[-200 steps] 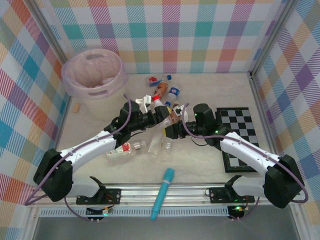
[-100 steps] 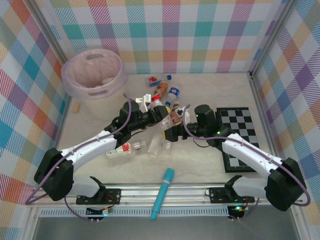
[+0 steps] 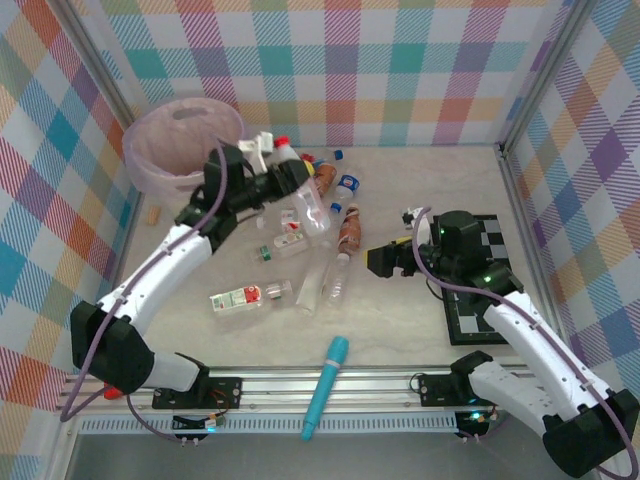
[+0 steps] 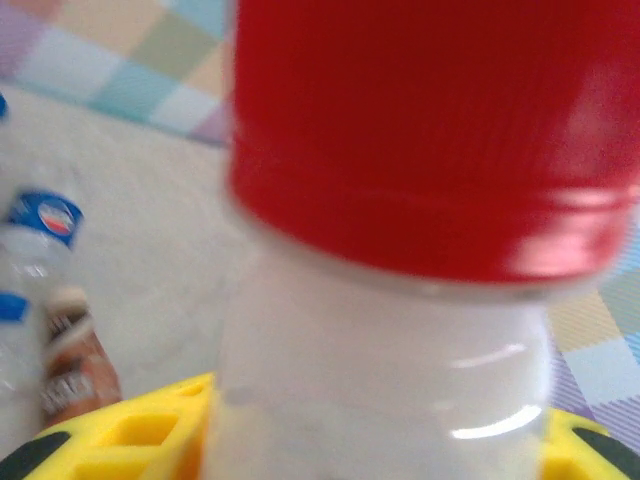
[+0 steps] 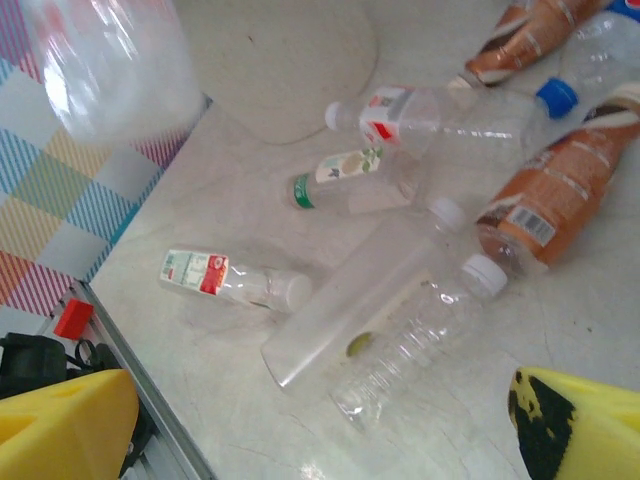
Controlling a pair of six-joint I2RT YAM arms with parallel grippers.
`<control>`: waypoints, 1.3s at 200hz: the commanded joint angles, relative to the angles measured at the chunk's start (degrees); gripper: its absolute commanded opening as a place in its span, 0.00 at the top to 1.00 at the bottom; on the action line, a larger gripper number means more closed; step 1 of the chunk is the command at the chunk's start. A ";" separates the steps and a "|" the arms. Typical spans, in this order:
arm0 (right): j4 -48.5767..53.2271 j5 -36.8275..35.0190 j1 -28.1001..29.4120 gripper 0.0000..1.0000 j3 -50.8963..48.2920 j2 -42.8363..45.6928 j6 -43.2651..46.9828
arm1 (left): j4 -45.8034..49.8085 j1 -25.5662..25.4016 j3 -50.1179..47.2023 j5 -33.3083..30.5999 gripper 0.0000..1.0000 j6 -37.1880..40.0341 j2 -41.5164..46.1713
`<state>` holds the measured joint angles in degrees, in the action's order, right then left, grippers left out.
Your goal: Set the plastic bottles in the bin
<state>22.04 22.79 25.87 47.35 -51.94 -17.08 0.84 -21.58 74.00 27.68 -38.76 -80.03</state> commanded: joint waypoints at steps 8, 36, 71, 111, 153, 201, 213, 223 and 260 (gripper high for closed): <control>2.97 -0.73 -0.03 0.05 -0.75 -1.22 -0.17 | 6.90 8.33 8.67 2.76 0.57 5.34 -2.26; 5.06 -0.99 0.01 0.05 0.18 -3.07 0.13 | 5.35 18.00 13.97 0.29 0.59 4.23 -4.44; 6.53 -1.43 -0.02 0.06 0.02 -3.53 0.60 | -4.27 27.47 14.16 -2.08 0.59 -2.52 -6.81; 8.32 -2.14 0.02 0.06 0.36 -3.68 1.86 | 1.46 30.99 18.84 -7.32 0.58 4.07 -12.36; 8.74 -2.82 -0.03 0.06 0.47 -3.99 2.24 | 11.46 30.86 24.44 -9.75 0.58 14.02 -18.37; 8.18 -2.49 -0.05 0.06 1.05 -6.09 1.94 | 27.08 28.00 29.66 -12.78 0.56 29.45 -24.99; 8.04 -2.60 -0.03 0.06 1.38 -6.74 1.65 | 33.35 27.10 33.26 -14.15 0.56 33.03 -28.00; 8.10 -2.65 -0.03 0.06 1.67 -7.33 1.60 | 37.91 26.33 36.02 -14.89 0.55 35.80 -30.23; 7.87 -2.66 0.00 0.06 1.87 -8.35 1.10 | 44.43 23.81 39.78 -18.84 0.47 41.56 -35.26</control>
<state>29.67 20.10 25.89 47.35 -59.96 -15.79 36.62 3.49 111.26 12.29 -4.43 -113.36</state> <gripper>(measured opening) 0.942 0.506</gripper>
